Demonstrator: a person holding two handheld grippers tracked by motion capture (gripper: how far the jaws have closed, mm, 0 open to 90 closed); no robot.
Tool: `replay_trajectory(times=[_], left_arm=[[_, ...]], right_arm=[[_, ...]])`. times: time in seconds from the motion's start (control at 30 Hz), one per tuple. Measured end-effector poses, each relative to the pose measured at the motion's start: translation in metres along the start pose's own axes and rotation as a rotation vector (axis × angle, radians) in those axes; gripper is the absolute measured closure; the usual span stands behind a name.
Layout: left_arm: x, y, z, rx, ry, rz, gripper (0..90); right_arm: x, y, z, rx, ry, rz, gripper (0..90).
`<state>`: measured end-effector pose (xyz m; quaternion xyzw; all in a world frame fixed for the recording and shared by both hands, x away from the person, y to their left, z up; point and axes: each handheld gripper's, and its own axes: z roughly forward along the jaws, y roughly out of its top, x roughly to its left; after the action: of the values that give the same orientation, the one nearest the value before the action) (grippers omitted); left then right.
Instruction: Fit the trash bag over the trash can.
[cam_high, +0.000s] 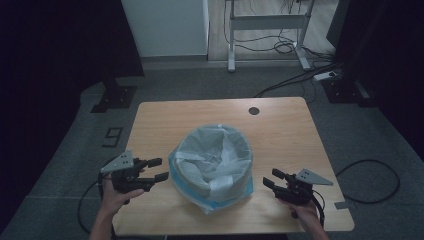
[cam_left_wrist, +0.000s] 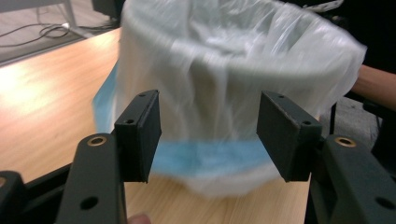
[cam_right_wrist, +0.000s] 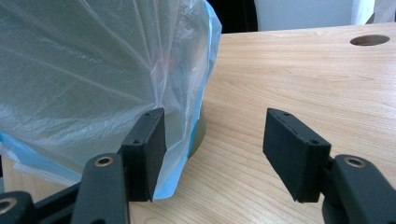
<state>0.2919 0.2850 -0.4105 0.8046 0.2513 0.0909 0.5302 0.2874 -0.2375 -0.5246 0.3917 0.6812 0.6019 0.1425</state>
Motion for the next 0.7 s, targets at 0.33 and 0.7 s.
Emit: replay_trajectory(times=[0.33, 0.7], left_arm=[[0.011, -0.056, -0.014, 0.001, 0.048, -0.102, 38.8], [0.018, -0.082, -0.01, 0.034, 0.08, -0.148, 38.3]], right_arm=[[-0.003, -0.001, 0.0, 0.004, -0.013, 0.001, 38.6], [-0.004, -0.002, 0.0, 0.012, -0.022, -0.009, 38.5]])
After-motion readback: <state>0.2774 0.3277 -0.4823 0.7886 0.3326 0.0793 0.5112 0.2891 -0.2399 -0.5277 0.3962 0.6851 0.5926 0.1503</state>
